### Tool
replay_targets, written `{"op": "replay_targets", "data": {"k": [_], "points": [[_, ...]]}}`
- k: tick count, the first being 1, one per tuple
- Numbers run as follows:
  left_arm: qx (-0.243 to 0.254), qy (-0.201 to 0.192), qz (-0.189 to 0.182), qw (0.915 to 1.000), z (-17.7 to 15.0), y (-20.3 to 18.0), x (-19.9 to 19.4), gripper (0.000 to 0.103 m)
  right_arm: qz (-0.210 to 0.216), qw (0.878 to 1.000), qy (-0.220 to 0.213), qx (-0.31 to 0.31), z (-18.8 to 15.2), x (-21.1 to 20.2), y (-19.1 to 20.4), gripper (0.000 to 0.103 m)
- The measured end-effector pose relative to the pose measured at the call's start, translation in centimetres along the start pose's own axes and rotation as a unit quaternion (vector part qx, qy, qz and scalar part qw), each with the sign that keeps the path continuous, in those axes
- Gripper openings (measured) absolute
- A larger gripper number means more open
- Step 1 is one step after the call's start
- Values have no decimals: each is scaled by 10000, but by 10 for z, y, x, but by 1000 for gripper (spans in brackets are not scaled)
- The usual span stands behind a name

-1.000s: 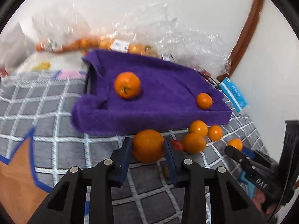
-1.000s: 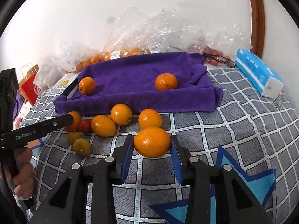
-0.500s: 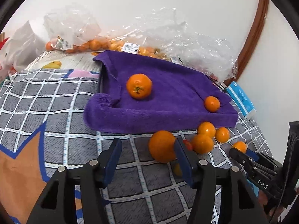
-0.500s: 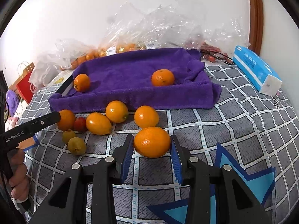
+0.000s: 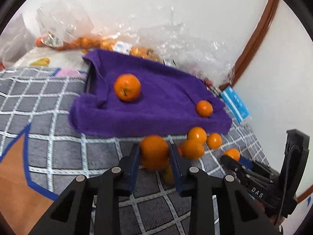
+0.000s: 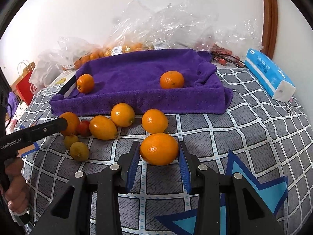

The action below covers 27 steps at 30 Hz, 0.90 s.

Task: Organize fruits
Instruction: 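Close the left gripper on a large orange beside the fruit cluster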

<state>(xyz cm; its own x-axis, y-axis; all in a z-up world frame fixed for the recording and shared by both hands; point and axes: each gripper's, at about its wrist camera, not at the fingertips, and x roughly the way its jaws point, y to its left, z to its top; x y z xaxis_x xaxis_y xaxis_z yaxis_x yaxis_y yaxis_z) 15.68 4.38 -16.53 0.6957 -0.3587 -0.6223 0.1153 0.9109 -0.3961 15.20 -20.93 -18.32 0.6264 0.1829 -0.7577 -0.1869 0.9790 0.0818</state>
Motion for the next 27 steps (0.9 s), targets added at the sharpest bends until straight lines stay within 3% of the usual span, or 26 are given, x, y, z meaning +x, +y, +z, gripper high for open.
{"op": "replay_targets", "data": {"k": [2, 5, 10, 14, 20, 22, 23, 27], "points": [[-104, -199, 66, 9997, 1, 4, -7, 27, 20, 10000, -5, 59, 0, 0, -2, 39], [-127, -381, 582, 9975, 2, 7, -11, 24, 32, 9999, -5, 99, 0, 0, -4, 39], [-184, -308, 562, 9978, 4, 9, -6, 28, 53, 9999, -28, 89, 0, -1, -3, 39], [-12, -41, 413, 9991, 2, 2, 2, 47, 65, 9999, -2, 120, 0, 0, -4, 39], [138, 370, 374, 9985, 0, -5, 19, 58, 90, 9999, -3, 104, 0, 1, -2, 39], [107, 289, 284, 9991, -1, -4, 17, 49, 75, 9999, -8, 134, -1, 1, -3, 39], [72, 239, 149, 9996, -1, -3, 14, 37, 81, 9999, -10, 146, -1, 1, -4, 39], [119, 194, 126, 9997, -3, -5, 10, 35, 77, 9998, -11, 171, -1, 1, -4, 39]]}}
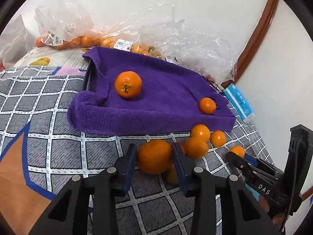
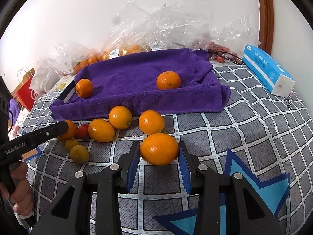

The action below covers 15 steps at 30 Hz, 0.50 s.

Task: Organize fruits
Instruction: 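Close the left gripper on a large orange beside the fruit cluster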

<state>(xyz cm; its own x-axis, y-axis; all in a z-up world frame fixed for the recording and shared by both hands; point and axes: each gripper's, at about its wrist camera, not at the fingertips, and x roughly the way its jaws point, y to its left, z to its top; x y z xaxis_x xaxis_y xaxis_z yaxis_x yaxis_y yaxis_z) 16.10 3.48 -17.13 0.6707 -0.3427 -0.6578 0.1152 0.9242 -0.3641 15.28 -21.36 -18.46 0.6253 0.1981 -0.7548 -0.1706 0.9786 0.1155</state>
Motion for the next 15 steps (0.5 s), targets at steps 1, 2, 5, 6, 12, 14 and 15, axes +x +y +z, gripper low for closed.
{"op": "replay_targets", "data": {"k": [1, 2, 5, 6, 12, 14, 15], "points": [[23, -31, 9, 10000, 0, -1, -1, 35, 5, 10000, -5, -5, 0, 0, 0, 39], [34, -74, 13, 10000, 0, -2, -3, 35, 14, 10000, -8, -3, 0, 0, 0, 39], [26, -257, 25, 9997, 0, -1, -12, 35, 20, 10000, -47, 22, 0, -2, -1, 39], [3, -322, 30, 9995, 1, -1, -14, 35, 22, 10000, -62, 46, 0, -2, -2, 39], [-127, -621, 147, 9979, 5, 4, -24, 35, 70, 9998, -145, 143, 0, -6, -5, 39], [-210, -674, 122, 9974, 6, 7, -26, 35, 83, 9997, -169, 142, 0, -7, -5, 39], [-254, -691, 108, 9972, 7, 8, -27, 35, 89, 9997, -186, 141, 0, -8, -5, 39]]}}
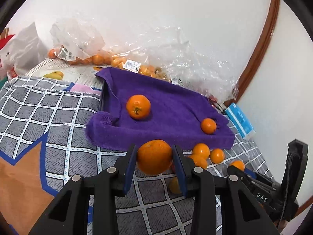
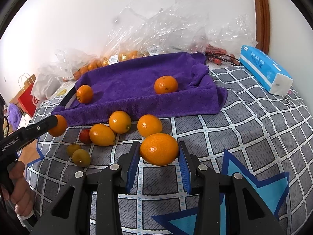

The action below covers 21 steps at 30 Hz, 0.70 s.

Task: Organize fruits
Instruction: 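Close the left gripper on a large orange beside the fruit cluster, then carry the held oranges over the purple towel with both grippers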

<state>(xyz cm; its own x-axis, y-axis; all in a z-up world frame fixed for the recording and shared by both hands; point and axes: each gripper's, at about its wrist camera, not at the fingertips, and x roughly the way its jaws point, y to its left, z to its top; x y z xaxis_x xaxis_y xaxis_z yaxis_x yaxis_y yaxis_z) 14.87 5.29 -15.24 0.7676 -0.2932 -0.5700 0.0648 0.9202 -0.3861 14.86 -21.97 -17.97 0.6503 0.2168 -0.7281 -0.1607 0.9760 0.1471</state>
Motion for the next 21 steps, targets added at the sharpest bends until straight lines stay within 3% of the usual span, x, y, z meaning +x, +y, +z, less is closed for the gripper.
{"op": "replay_targets", "data": {"k": [10, 21], "points": [[-444, 6, -257, 9987, 4, 12, -3, 35, 5, 9999, -106, 97, 0, -5, -4, 39], [-409, 3, -218, 9989, 3, 12, -4, 35, 64, 9996, -203, 170, 1, -8, -6, 39]]}}
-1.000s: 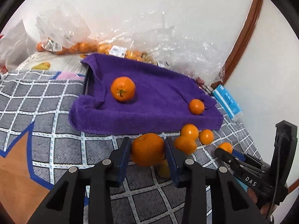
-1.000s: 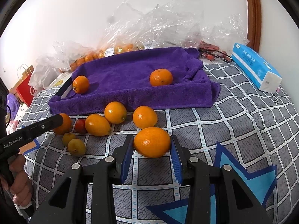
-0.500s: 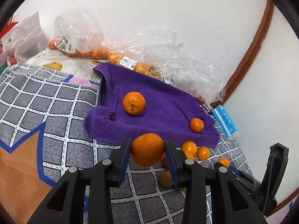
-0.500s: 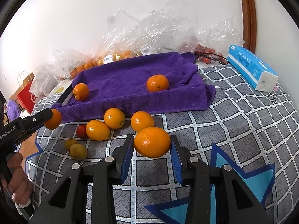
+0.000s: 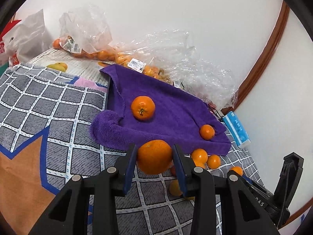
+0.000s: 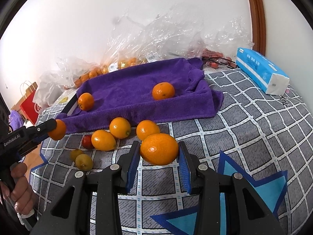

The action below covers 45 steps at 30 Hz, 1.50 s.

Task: Organize fruits
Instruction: 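Carry the held oranges over the purple towel with both grippers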

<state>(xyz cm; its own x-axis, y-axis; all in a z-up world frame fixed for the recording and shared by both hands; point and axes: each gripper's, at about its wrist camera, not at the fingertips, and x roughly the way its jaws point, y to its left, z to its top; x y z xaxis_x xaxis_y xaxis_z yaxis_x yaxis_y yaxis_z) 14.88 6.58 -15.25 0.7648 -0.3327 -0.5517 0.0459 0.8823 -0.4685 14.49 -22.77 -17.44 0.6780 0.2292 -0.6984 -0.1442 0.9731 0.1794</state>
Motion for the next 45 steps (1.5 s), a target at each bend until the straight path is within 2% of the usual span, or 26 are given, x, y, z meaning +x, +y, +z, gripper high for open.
{"op": "replay_targets", "data": {"k": [7, 10, 13, 16, 19, 29, 33, 36, 39, 42, 45], "points": [[-23, -22, -137, 9999, 3, -1, -4, 35, 31, 10000, 21, 1, 1, 1, 0, 39], [-12, -7, -53, 10000, 7, -3, -7, 35, -192, 9994, 14, -282, 2, -2, 7, 39], [106, -51, -9, 9999, 14, -10, -14, 35, -64, 9990, 41, -431, 9, -7, 11, 39], [250, 7, 104, 9996, 26, -19, -16, 35, 116, 9991, 153, -379, 25, -7, 13, 39], [402, -33, 232, 9989, 38, -26, -14, 35, 243, 9990, 69, -365, 44, -8, 14, 39], [352, 39, 189, 9992, 72, -26, 13, 35, 9, 9975, -385, -587, 110, 9, 14, 39], [454, 16, 213, 9987, 76, -25, 26, 35, 81, 9969, -505, -601, 125, 27, 13, 39], [530, -4, 235, 9983, 73, -20, 38, 35, 130, 9980, -482, -383, 125, 44, 8, 39], [454, 95, 139, 9988, 70, -11, 47, 35, 255, 9994, -249, -8, 119, 65, -5, 39], [319, 191, 79, 9993, 68, -5, 49, 35, 9, 9999, -149, -58, 115, 75, -10, 39], [81, 318, -327, 9989, 66, -2, 47, 35, -257, 9995, -151, -126, 111, 78, -12, 39]]}}
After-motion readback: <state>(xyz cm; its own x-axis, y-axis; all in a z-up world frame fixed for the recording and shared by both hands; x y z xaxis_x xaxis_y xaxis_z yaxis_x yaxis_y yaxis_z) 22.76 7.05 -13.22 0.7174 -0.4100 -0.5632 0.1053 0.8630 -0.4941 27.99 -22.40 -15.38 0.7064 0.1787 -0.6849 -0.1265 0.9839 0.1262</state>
